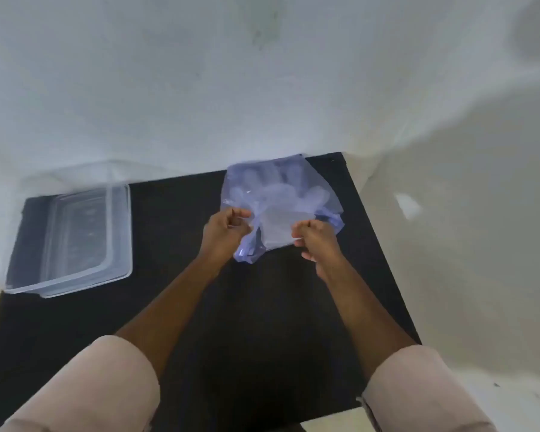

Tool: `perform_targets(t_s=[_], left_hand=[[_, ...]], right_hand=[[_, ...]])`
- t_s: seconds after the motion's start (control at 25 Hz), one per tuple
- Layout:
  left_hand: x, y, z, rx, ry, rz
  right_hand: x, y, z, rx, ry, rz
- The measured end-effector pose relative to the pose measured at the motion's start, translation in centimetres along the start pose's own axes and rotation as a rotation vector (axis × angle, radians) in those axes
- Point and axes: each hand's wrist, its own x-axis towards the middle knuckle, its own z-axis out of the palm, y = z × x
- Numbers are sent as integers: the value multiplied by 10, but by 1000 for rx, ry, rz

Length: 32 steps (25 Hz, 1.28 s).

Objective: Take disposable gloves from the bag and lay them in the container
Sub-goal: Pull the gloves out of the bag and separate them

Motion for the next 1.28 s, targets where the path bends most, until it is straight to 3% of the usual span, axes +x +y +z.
perform_targets(t_s=[0.08, 0.16, 0.28, 0.48, 0.68, 0.84, 1.12, 1.28], left_hand=[[9, -9, 18, 409, 52, 131], [10, -24, 36, 770, 5, 219], [29, -32, 49, 931, -51, 124], [64, -26, 53, 806, -38, 59], [75, -22, 56, 659, 11, 131], [77, -23, 59, 620, 3, 126], [69, -28, 62, 670, -19, 134], [59, -34, 57, 720, -46, 97]], right_hand=[[25, 4, -7, 53, 212, 44], [42, 13, -11, 63, 301, 27], [65, 8, -8, 142, 337, -39], [97, -4, -2, 219, 281, 192], [100, -7, 8, 252, 245, 67], [95, -4, 15, 424, 191, 148], [31, 27, -8, 661, 61, 291], [-19, 70, -15, 648, 46, 408]])
